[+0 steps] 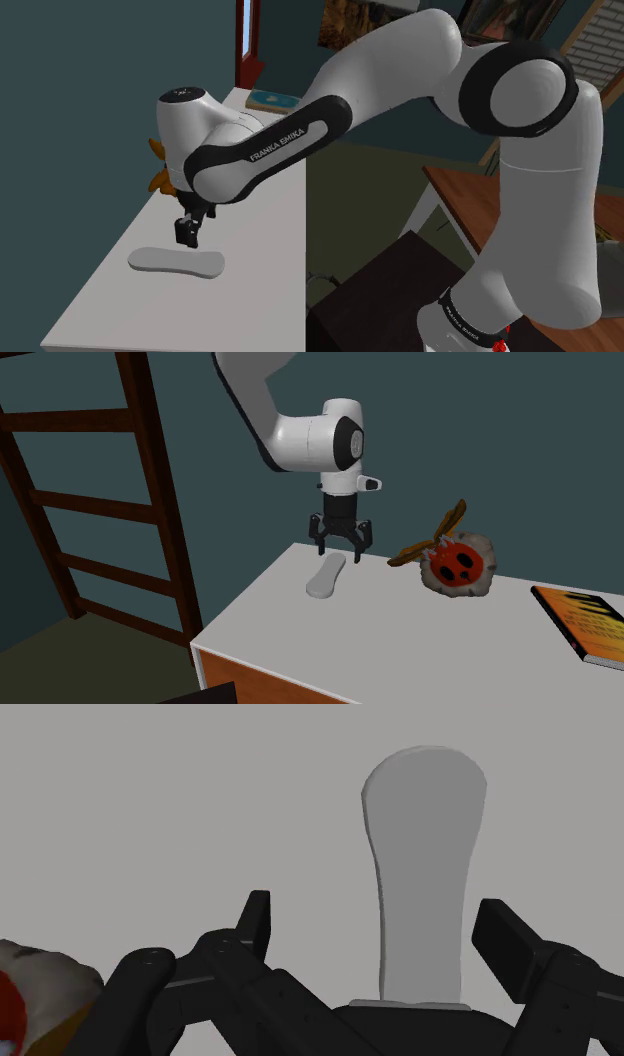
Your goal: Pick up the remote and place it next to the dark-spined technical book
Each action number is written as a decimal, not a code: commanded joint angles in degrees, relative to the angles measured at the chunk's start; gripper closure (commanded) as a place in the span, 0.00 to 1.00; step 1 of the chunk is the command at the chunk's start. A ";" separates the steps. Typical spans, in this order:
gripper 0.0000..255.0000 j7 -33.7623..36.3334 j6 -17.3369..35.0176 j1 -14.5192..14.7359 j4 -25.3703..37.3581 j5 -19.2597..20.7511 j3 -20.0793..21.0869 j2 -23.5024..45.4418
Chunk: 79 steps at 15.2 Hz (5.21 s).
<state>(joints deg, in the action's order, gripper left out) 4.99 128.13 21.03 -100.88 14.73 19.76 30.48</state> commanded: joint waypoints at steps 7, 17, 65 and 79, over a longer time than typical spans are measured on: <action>0.00 -0.97 0.06 5.15 10.62 3.31 -0.09 11.03; 0.00 -0.47 2.67 5.63 10.73 4.23 -0.91 13.79; 1.00 -23.29 -0.70 -14.52 1.33 -1.82 -1.59 -0.60; 1.00 -39.96 -3.59 -26.11 9.84 -3.14 -5.08 4.16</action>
<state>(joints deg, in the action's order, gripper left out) -33.61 125.31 -4.32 -92.79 11.65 14.95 33.75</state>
